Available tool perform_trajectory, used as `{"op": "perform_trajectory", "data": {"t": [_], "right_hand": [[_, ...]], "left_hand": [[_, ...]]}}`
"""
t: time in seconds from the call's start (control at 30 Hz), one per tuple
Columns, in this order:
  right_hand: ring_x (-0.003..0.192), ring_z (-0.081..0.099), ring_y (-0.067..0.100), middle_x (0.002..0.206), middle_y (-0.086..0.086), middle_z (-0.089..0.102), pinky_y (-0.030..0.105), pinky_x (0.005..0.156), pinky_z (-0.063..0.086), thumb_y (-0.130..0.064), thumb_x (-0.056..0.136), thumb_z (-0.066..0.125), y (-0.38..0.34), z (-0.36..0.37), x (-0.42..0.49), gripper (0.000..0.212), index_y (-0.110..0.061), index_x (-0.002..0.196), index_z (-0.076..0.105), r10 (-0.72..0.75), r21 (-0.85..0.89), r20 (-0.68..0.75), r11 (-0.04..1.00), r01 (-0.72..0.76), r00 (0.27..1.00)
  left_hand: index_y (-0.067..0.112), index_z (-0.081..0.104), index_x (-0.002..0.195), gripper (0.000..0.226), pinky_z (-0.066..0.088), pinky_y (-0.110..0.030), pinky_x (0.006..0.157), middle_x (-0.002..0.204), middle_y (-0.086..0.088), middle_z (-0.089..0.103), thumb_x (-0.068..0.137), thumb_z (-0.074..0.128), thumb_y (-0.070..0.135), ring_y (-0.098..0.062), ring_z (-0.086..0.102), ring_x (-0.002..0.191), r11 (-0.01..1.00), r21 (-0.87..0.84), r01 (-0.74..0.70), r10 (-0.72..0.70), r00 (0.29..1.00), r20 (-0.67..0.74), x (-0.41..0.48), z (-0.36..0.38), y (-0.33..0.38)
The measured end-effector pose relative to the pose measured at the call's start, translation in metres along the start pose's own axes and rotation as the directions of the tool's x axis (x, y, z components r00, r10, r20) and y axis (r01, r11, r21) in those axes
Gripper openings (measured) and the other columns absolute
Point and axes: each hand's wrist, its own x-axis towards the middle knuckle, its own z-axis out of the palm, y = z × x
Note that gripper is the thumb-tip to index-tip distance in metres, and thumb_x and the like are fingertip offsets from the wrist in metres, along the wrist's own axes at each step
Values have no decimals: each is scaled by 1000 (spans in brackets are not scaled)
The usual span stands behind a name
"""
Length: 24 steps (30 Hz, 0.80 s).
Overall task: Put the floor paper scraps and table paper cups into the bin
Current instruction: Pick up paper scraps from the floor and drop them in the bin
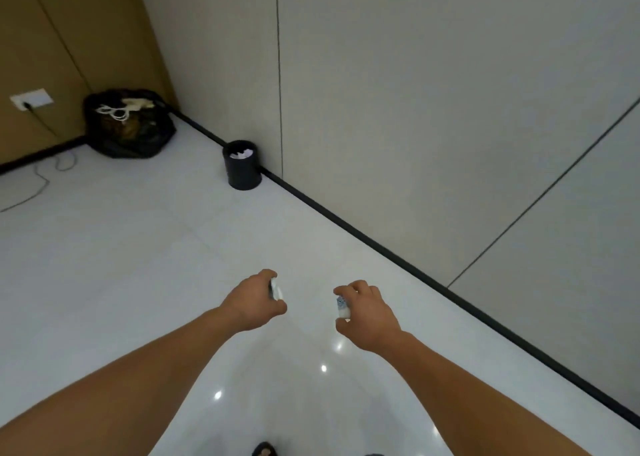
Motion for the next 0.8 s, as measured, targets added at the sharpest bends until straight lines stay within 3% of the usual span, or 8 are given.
{"op": "perform_trajectory", "data": {"t": [0.33, 0.8], "right_hand": [[127, 34, 18, 138, -4, 38, 29, 90, 44, -33, 87, 61, -131, 27, 154, 58, -30, 142, 42, -253, 13, 111, 967, 253, 961], [127, 33, 19, 140, -3, 36, 28, 91, 46, -31, 88, 58, -235, 4, 432, 59, -30, 143, 40, -321, -14, 197, 944, 330, 926]], "left_hand": [[18, 34, 142, 71, 45, -24, 77, 117, 0, 56, 80, 66, 29, -16, 55, 98, 978, -135, 161, -173, 981, -86, 56, -106, -100], [24, 47, 128, 54, 38, -6, 57, 89, 23, 50, 79, 69, 28, 7, 53, 77, 947, -230, 225, -276, 936, -219, 244, -284, -168]]}}
